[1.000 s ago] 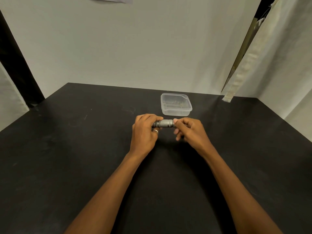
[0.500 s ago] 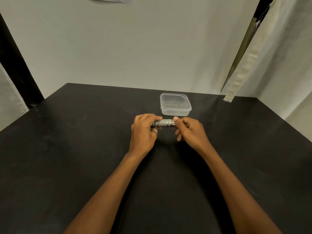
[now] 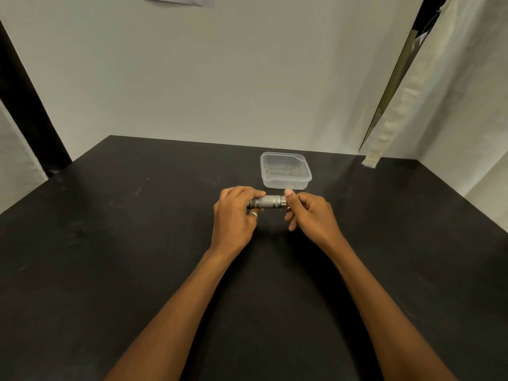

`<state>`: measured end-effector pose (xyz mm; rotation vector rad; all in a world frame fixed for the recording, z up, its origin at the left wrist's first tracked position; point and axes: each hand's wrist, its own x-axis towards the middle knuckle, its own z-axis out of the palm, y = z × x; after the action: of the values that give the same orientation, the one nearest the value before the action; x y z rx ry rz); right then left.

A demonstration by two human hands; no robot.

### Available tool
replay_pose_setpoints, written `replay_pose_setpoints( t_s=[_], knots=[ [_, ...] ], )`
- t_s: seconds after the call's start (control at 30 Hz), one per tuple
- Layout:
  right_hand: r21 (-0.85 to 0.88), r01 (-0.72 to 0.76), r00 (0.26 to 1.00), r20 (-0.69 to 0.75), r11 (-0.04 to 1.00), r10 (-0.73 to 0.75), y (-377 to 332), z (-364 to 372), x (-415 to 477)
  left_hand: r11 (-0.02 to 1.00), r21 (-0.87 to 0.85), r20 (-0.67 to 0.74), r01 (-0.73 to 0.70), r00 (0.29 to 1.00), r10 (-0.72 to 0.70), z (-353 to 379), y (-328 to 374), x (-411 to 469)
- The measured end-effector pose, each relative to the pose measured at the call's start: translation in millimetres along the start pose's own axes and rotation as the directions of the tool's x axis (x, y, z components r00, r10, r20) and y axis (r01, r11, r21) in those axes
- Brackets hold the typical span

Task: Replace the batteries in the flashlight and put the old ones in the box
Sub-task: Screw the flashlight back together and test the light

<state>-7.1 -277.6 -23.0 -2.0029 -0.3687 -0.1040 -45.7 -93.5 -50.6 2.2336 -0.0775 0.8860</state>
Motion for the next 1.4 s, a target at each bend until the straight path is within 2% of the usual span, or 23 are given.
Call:
replay_pose_setpoints(
  t_s=[0.13,0.23,0.37,0.53,0.73,0.9,1.1,1.3,1.4],
  knots=[
    [0.183,0.027,0.996,0.083,0.983,-0.043,0.0,-1.3,2.1,0.999,0.018,-0.016,0.034,0.999,-0.033,-1.1,0.7,0.0],
    [0.146,0.008,0.996,0.086,0.989,-0.020,0.1,-0.5,1.0,0.999,0.021,-0.013,0.029,0.999,-0.029,-2.5,1.6,-0.3],
    [0.039,-0.009,1.000,0.014,0.999,0.009,0.2,0.2,-0.4,1.000,0.022,0.010,0.013,1.000,-0.014,-2.6,4.1,-1.1],
    [0.177,0.006,0.994,0.109,0.984,-0.025,-1.0,-1.4,0.1,1.000,0.023,-0.001,0.021,1.000,-0.021,-3.4,4.3,-1.3],
    [-0.009,-0.045,0.998,0.042,0.999,0.046,-1.2,0.3,-1.3,1.000,0.025,0.010,0.003,1.000,-0.004,-4.0,7.2,-1.7],
    [0.174,-0.024,0.993,0.115,0.985,0.004,-2.6,-2.5,-0.6,0.999,0.030,0.014,0.020,1.000,-0.021,-4.5,6.2,-1.4],
    [-0.019,-0.076,0.996,0.052,0.997,0.077,-1.5,0.8,-0.6,0.999,0.037,0.031,0.009,0.999,-0.010,-4.9,8.8,-1.7],
    [0.183,-0.009,0.992,0.129,0.983,-0.015,-1.3,-1.2,0.6,0.999,0.036,0.033,0.040,0.999,-0.042,-5.9,8.4,-1.3],
    [0.082,-0.025,0.996,0.091,0.996,0.017,-0.5,0.5,0.3,0.999,0.042,0.034,0.033,0.999,-0.035,-6.7,9.4,-1.2]
  ],
)
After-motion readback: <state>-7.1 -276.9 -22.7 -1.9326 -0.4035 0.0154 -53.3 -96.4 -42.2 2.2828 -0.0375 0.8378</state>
